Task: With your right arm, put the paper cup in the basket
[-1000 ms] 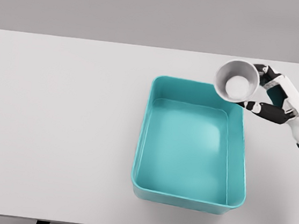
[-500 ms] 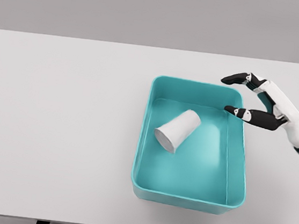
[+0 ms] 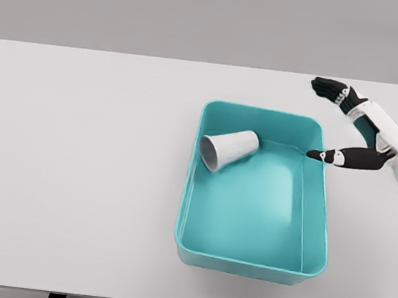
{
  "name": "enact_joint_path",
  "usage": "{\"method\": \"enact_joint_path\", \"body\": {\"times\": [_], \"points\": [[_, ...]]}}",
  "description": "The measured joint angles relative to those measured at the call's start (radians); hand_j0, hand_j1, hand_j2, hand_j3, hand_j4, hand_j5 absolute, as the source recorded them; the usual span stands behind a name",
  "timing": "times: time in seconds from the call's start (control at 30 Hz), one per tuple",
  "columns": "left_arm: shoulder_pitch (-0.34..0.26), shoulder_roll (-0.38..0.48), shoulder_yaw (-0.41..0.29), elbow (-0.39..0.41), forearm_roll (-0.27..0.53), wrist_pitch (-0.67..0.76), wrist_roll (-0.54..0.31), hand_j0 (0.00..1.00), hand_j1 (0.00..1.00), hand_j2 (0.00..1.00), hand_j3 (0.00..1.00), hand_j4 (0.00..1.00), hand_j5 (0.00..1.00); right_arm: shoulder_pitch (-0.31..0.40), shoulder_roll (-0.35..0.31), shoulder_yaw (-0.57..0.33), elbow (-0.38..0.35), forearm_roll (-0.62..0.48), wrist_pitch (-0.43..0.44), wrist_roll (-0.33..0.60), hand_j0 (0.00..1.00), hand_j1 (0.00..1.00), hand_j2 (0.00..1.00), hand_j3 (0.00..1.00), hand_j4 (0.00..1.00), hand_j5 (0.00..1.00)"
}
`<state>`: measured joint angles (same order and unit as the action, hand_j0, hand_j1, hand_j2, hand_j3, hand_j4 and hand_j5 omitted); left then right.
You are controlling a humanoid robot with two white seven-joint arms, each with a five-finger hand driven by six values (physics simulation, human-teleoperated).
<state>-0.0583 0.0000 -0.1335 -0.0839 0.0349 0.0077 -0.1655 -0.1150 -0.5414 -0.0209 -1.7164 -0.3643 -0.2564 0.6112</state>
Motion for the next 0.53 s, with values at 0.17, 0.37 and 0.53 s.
{"method": "enact_joint_path", "body": {"times": [0.17, 0.37, 0.53], "points": [[0.0, 0.0, 0.0, 0.0, 0.0, 0.0, 0.0, 1.0, 1.0, 1.0, 1.0, 1.0, 1.0, 0.005, -0.026, -0.021, -0.001, -0.032, 0.065, 0.0, 1.0, 1.0, 1.0, 1.0, 1.0, 1.0], [0.0, 0.0, 0.0, 0.0, 0.0, 0.0, 0.0, 1.0, 1.0, 1.0, 1.0, 1.0, 1.0, 0.012, -0.055, -0.032, 0.002, -0.047, 0.083, 0.0, 1.0, 1.0, 1.0, 1.0, 1.0, 1.0], [0.0, 0.0, 0.0, 0.0, 0.0, 0.0, 0.0, 1.0, 1.0, 1.0, 1.0, 1.0, 1.0, 0.014, -0.069, -0.033, 0.004, -0.049, 0.085, 0.0, 1.0, 1.0, 1.0, 1.0, 1.0, 1.0]]}}
